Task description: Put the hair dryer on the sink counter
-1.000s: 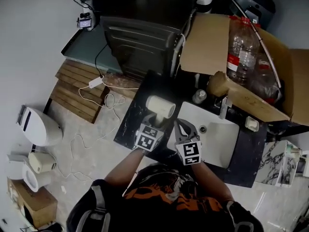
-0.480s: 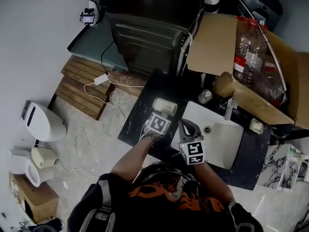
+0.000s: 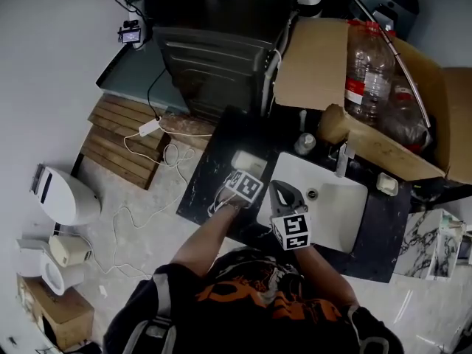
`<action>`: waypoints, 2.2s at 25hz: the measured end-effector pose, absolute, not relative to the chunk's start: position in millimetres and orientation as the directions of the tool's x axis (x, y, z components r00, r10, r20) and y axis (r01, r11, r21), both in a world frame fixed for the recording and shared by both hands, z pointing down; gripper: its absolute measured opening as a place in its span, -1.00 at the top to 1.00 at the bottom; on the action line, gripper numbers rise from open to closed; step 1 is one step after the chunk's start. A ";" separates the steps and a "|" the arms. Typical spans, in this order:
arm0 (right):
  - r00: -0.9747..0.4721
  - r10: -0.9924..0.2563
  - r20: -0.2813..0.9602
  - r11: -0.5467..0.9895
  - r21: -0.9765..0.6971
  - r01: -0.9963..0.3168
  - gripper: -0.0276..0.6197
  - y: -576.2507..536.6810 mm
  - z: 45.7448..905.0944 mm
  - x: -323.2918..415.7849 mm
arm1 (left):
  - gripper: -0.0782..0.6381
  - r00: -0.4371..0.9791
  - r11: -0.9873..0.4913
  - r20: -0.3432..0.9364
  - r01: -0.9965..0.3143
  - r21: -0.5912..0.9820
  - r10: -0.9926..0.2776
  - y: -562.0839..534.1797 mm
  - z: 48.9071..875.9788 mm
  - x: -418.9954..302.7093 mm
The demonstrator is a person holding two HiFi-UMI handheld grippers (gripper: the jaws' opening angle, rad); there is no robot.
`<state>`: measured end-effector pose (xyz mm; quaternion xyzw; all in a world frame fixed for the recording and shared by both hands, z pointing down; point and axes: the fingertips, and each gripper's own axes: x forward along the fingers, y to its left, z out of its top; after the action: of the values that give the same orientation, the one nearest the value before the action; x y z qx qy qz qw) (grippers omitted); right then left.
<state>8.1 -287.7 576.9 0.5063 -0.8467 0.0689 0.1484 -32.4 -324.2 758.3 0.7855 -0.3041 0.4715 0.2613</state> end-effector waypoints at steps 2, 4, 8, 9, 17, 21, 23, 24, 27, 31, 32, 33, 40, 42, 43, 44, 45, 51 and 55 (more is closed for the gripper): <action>-0.438 -0.839 0.321 0.472 0.033 -0.881 0.87 -285.9 576.5 11.5 | 0.06 0.370 -0.683 0.899 -0.721 0.120 -0.233 -322.8 758.2 -31.2; -0.432 -0.840 0.327 0.467 0.033 -0.883 0.87 -283.4 576.7 15.1 | 0.00 0.370 -0.686 0.900 -0.717 0.119 -0.232 -320.3 757.7 -29.7; -0.428 -0.843 0.326 0.463 0.035 -0.886 0.87 -277.2 576.3 20.0 | -0.34 0.367 -0.689 0.889 -0.719 0.084 -0.275 -319.7 748.5 -31.6; -0.427 -0.844 0.325 0.462 0.035 -0.886 0.87 -275.8 576.1 20.9 | -0.35 0.371 -0.689 0.884 -0.721 0.081 -0.284 -319.9 745.3 -32.0; -0.431 -0.845 0.315 0.465 0.038 -0.884 0.87 -265.2 568.7 23.3 | -0.35 0.446 -0.691 0.806 -0.720 0.065 -0.389 -315.6 694.5 -29.1; -0.420 -0.853 0.311 0.453 0.041 -0.890 0.87 -258.1 565.0 30.3 | -0.27 0.509 -0.696 0.695 -0.718 0.016 -0.508 -312.8 646.5 -26.5; -0.411 -0.859 0.305 0.443 0.041 -0.896 0.87 -254.6 561.8 35.4 | -0.16 0.537 -0.696 0.641 -0.718 0.006 -0.548 -309.5 623.2 -25.7; -0.405 -0.863 0.301 0.436 0.040 -0.899 0.87 -253.3 559.7 38.4 | -0.12 0.552 -0.699 0.616 -0.716 0.005 -0.561 -307.0 611.9 -24.2; -0.385 -0.877 0.286 0.413 0.041 -0.910 0.87 -249.8 552.1 48.7 | -0.05 0.611 -0.721 0.534 -0.693 0.006 -0.584 -295.5 577.5 -11.7; -0.354 -0.901 0.251 0.371 0.022 -0.928 0.87 -246.3 533.1 64.4 | 0.13 0.687 -0.749 0.390 -0.662 -0.010 -0.613 -277.4 528.3 10.5; -0.344 -0.909 0.237 0.357 0.015 -0.934 0.87 -246.1 526.3 69.0 | 0.26 0.701 -0.754 0.356 -0.656 -0.016 -0.618 -273.2 515.4 14.9; -0.334 -0.916 0.223 0.345 0.009 -0.939 0.87 -246.1 518.9 73.2 | 0.37 0.715 -0.761 0.326 -0.649 -0.020 -0.618 -269.0 503.8 18.9; -0.322 -0.939 0.119 0.327 0.021 -0.945 0.87 -238.3 464.3 75.4 | 0.66 0.789 -0.802 0.167 -0.596 -0.022 -0.591 -243.3 444.4 34.8; -0.338 -0.937 0.090 0.342 0.041 -0.939 0.87 -231.9 449.9 69.1 | 0.68 0.803 -0.811 0.126 -0.585 -0.024 -0.583 -235.8 430.2 36.7; -0.345 -0.936 0.078 0.349 0.048 -0.936 0.87 -228.8 442.3 66.2 | 0.69 0.809 -0.815 0.108 -0.579 -0.022 -0.577 -232.9 424.0 37.4; -0.352 -0.934 0.065 0.355 0.051 -0.933 0.87 -226.0 434.3 63.3 | 0.69 0.815 -0.820 0.092 -0.573 -0.017 -0.572 -230.9 418.4 37.7; -0.359 -0.932 0.049 0.362 0.052 -0.931 0.87 -223.7 425.8 60.5 | 0.69 0.820 -0.823 0.076 -0.568 -0.010 -0.567 -229.7 412.7 37.4; -0.367 -0.929 -0.053 0.361 0.105 -0.927 0.87 -210.2 374.8 53.0 | 0.72 0.818 -0.821 -0.098 -0.570 -0.008 -0.567 -222.3 361.4 27.8; -0.355 -0.927 -0.123 0.340 0.127 -0.932 0.87 -203.0 345.9 52.2 | 0.72 0.817 -0.827 -0.166 -0.561 -0.008 -0.553 -213.4 335.8 24.5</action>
<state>52.2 -203.0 345.9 0.5679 -0.8183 -0.0874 -0.0142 24.5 -213.4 335.8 0.9527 -0.2923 -0.0784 -0.0283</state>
